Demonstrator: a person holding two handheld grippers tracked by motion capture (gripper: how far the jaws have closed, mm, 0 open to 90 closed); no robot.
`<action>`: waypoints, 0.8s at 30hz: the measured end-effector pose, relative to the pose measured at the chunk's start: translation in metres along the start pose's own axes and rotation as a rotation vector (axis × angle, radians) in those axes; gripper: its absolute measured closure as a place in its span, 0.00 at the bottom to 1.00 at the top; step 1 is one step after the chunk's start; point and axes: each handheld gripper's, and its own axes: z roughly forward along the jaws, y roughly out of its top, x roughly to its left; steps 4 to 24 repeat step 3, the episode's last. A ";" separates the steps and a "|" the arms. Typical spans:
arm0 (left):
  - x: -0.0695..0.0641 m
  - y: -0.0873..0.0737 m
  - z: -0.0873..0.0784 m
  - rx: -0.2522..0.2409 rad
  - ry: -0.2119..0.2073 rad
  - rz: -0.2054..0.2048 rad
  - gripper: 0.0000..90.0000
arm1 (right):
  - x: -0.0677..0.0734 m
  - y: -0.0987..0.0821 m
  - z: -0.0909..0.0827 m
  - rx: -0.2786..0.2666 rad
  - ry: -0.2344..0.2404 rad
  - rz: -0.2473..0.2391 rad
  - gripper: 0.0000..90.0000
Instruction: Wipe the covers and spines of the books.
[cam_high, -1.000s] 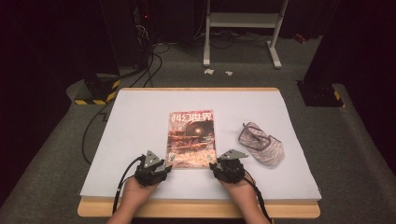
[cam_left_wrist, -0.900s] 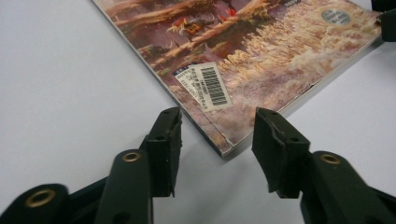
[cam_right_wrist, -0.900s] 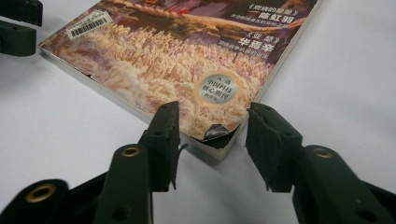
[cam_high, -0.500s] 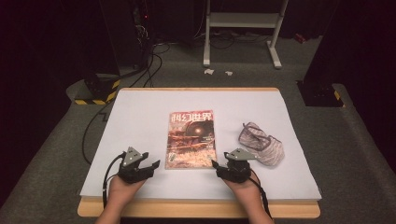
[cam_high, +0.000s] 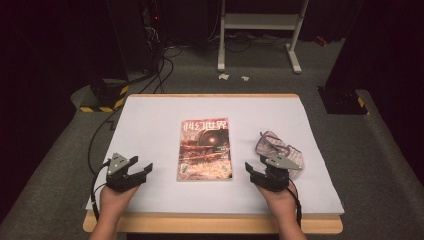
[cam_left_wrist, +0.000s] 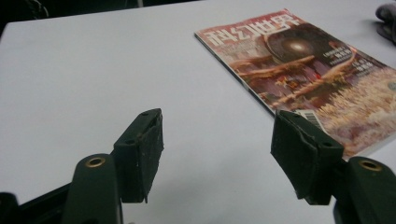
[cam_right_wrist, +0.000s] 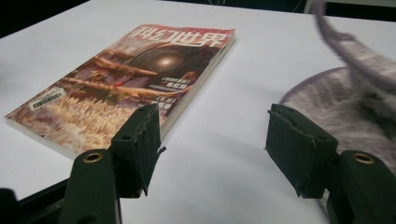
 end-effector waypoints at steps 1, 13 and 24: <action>0.002 0.000 -0.001 0.000 0.003 -0.002 0.38 | -0.002 0.000 -0.002 -0.004 -0.005 0.006 0.39; 0.003 0.000 -0.001 -0.001 0.005 -0.005 0.38 | -0.006 0.000 -0.003 -0.006 -0.014 0.011 0.39; 0.003 0.000 -0.001 -0.001 0.005 -0.005 0.38 | -0.006 0.000 -0.003 -0.006 -0.014 0.011 0.39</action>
